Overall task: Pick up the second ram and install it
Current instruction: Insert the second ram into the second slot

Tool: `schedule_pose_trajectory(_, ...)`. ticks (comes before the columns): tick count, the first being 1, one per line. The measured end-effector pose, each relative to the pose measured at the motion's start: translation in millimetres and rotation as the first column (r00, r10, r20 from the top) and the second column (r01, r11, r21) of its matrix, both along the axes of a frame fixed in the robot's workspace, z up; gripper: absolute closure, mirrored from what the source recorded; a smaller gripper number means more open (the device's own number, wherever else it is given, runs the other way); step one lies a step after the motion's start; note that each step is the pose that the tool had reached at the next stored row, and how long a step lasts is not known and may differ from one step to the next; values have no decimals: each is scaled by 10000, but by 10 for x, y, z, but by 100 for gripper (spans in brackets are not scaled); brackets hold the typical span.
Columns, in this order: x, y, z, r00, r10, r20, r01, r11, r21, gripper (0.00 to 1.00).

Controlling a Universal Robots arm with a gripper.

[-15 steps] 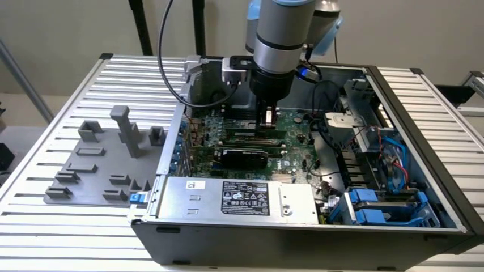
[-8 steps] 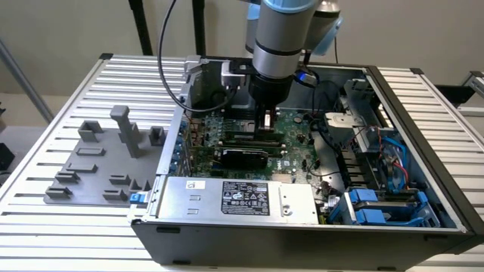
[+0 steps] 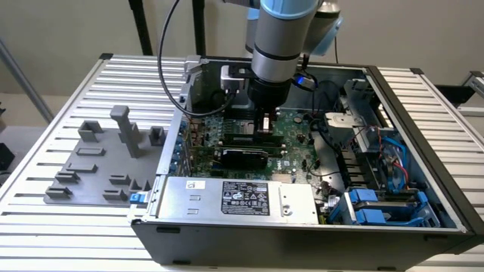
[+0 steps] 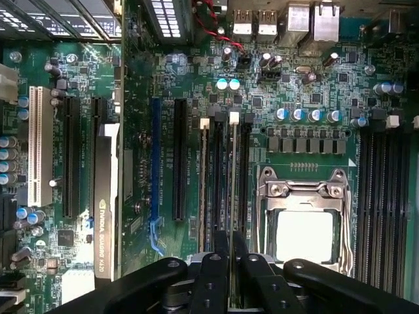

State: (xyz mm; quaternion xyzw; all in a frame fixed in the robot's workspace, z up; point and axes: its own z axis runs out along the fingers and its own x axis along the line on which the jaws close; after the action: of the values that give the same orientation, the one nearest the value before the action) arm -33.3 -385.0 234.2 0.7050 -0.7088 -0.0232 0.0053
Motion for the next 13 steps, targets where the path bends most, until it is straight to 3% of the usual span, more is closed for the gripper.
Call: schedule_pose_trajectory(13,1,5,-18,10000,13,0,-13,10000,1,100)
